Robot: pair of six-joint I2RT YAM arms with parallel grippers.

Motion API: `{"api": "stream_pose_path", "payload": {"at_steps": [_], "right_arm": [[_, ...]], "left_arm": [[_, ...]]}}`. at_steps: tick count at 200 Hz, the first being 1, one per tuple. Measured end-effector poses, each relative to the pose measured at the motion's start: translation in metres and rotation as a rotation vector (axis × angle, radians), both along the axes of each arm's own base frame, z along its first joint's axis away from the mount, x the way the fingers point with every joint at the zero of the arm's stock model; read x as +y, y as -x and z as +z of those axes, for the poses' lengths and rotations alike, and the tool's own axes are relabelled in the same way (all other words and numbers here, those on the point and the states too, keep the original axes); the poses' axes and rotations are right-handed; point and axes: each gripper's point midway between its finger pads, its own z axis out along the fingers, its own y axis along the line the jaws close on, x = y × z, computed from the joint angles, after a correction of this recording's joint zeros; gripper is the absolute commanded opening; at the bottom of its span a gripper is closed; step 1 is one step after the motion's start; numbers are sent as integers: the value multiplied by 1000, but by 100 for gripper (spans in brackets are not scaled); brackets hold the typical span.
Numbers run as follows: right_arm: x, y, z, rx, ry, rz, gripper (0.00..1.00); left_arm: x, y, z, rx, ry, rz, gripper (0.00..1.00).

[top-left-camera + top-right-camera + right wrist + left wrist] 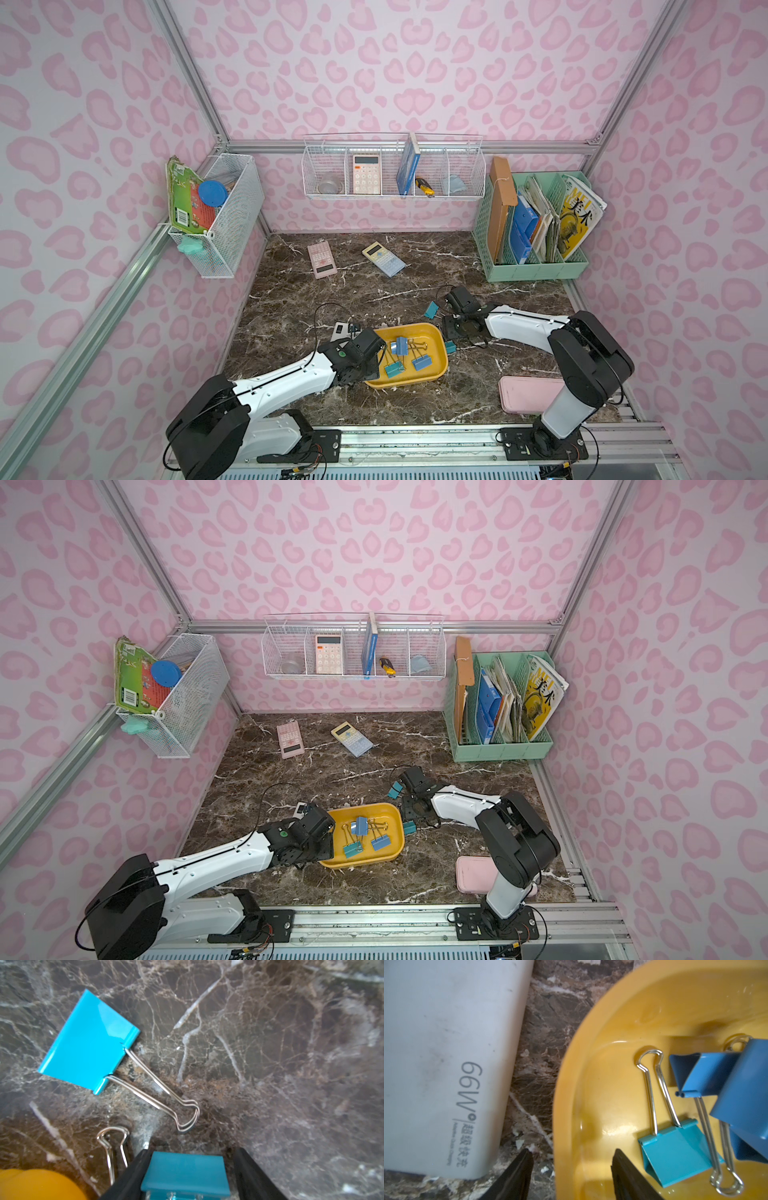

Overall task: Put the binder clips in the storage box
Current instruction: Pick up the binder clip at the center of the board, then place the binder clip in the storage box.

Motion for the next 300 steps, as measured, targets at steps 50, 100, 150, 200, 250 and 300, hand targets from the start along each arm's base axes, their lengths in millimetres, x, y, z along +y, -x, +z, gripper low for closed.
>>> {"api": "stream_pose_path", "payload": {"at_steps": [50, 100, 150, 200, 250, 300], "right_arm": [[-2, 2, 3, -7, 14, -1, 54], [-8, 2, 17, -34, 25, -8, 49], [4, -6, 53, -97, 23, 17, 50], [54, -3, 119, -201, -25, 126, 50], [123, 42, 132, -170, -127, 314, 50], [136, 75, 80, -48, -121, 358, 58]], "left_arm": [[0, 0, -1, 2, -1, 0, 65], [0, 0, 0, 1, -1, 0, 65], [1, 1, -2, 6, -6, 0, 65], [0, 0, -3, 10, -10, 0, 64], [0, 0, -5, 16, -14, 0, 64], [-2, -1, -4, 14, -9, -1, 64]]}}
